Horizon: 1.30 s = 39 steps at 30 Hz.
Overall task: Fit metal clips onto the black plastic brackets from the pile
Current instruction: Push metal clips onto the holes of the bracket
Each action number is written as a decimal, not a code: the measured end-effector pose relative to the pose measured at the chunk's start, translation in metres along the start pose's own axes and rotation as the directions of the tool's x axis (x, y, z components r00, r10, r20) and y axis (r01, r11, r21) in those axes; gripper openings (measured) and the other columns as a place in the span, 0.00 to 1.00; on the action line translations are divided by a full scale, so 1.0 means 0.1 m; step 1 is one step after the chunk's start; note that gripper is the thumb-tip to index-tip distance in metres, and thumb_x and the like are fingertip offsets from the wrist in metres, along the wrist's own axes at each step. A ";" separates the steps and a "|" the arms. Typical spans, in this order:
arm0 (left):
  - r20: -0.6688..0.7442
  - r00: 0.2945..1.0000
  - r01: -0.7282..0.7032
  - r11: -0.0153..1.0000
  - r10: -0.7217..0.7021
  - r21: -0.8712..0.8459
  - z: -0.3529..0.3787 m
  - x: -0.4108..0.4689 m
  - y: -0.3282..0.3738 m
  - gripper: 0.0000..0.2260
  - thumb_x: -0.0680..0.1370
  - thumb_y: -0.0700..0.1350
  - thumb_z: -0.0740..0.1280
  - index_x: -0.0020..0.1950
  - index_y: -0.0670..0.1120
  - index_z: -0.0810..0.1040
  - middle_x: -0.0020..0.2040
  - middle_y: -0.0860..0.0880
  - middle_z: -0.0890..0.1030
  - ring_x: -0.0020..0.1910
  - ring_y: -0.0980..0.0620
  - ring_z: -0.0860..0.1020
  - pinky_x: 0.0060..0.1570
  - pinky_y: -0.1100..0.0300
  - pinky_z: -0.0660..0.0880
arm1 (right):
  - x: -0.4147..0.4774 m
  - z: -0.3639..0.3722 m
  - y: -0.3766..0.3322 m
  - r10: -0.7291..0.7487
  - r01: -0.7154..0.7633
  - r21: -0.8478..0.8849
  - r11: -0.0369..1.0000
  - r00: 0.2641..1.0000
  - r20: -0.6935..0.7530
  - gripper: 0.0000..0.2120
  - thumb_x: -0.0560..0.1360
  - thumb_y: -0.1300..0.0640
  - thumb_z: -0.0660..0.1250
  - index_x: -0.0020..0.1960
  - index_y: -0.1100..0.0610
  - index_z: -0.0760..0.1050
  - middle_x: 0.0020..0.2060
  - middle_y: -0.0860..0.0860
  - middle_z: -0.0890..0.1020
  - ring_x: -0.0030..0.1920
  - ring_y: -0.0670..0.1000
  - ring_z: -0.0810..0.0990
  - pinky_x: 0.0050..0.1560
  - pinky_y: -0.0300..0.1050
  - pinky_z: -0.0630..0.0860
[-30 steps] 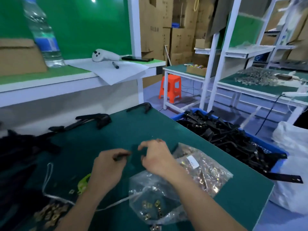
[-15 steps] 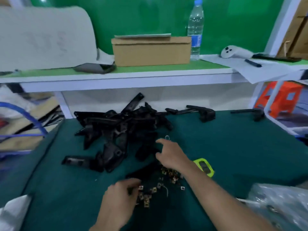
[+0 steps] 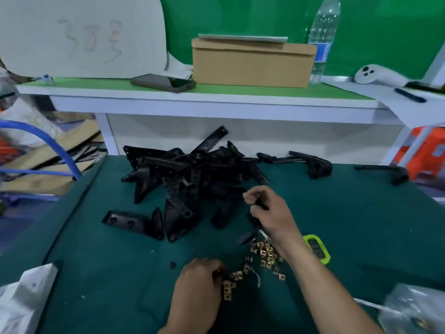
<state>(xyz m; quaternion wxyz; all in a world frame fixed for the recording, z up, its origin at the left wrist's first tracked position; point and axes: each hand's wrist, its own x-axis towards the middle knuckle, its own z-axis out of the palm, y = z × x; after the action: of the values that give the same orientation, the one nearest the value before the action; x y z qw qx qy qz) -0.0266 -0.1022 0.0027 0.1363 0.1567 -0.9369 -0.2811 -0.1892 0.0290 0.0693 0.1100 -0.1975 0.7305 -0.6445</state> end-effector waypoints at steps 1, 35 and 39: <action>-0.024 1.000 -0.005 1.000 0.005 -0.007 0.02 0.02 0.02 0.11 0.76 0.43 0.69 0.53 0.58 0.82 0.48 0.60 0.80 0.51 0.57 0.77 0.51 0.63 0.74 | -0.09 -0.06 0.06 0.058 -0.075 0.299 0.951 0.996 0.065 0.16 0.76 0.74 0.62 0.54 0.56 0.75 0.57 0.51 0.84 0.60 0.51 0.82 0.62 0.46 0.74; -0.089 0.955 0.159 0.741 -0.283 -0.652 0.13 -0.14 0.27 0.08 0.76 0.44 0.74 0.43 0.58 0.82 0.37 0.56 0.86 0.32 0.61 0.80 0.34 0.70 0.74 | -1.11 -0.74 0.35 0.276 -0.152 -0.311 0.938 0.871 0.406 0.17 0.64 0.59 0.78 0.52 0.47 0.85 0.45 0.49 0.87 0.47 0.49 0.85 0.45 0.40 0.80; -0.101 0.960 0.148 0.776 -0.262 -0.613 0.17 -0.15 0.30 0.10 0.76 0.43 0.74 0.44 0.59 0.81 0.37 0.58 0.86 0.34 0.64 0.81 0.35 0.72 0.73 | -1.19 -0.51 0.23 0.347 -0.121 -0.571 0.812 0.887 0.305 0.28 0.57 0.39 0.79 0.56 0.41 0.80 0.45 0.39 0.83 0.41 0.43 0.82 0.45 0.47 0.81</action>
<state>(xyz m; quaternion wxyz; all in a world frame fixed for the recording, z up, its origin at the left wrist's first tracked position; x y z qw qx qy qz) -0.0251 -0.0650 0.0039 0.2316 0.2318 -0.7603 -0.5609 -0.1069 0.1278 0.0433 0.2753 -0.2527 0.8624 -0.3415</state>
